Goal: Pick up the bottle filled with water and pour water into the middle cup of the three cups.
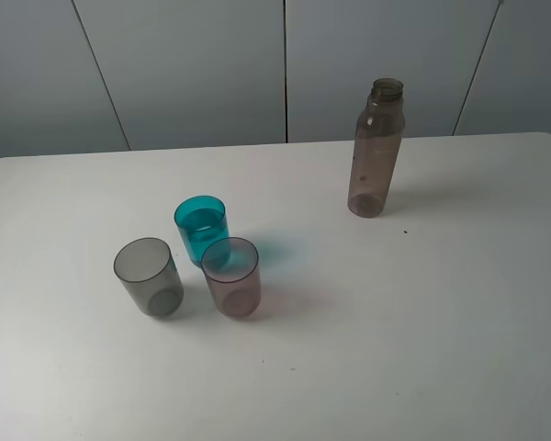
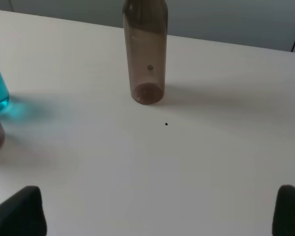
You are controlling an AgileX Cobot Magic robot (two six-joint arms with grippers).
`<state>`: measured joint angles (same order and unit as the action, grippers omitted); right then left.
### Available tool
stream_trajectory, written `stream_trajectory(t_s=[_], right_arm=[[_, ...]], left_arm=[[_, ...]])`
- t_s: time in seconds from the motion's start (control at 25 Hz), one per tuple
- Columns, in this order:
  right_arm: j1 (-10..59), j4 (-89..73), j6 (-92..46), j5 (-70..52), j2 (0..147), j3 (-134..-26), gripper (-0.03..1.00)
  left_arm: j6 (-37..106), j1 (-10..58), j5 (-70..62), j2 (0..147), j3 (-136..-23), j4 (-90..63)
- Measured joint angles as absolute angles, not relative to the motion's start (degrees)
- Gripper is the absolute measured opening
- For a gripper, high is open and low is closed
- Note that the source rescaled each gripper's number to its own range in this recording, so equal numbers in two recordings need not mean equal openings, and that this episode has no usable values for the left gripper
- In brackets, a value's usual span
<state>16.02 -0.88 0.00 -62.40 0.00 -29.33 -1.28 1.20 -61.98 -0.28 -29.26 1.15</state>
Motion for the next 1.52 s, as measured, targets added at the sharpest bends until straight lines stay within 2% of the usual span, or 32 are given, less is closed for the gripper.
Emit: stream_trajectory(t_s=[0.12,0.4,0.48,1.52], right_arm=[[14.2,-0.9,0.0,-62.4,0.0,-29.3,1.0],[1.9,-0.9,0.0,-62.4,0.0,-29.3,1.0],[0.3,-0.9,0.0,-62.4,0.0,-29.3,1.0],[-0.2,-0.7,0.5,-62.4,0.0,-29.3,1.0]], left_arm=[[-1.3,1.2,-62.0,-0.3,-29.3,1.2],[-1.3,1.2,-62.0,-0.3,-29.3,1.2],[-1.3,1.2,-62.0,-0.3,-29.3,1.2],[-1.3,1.2,-62.0,-0.3,-29.3,1.2]])
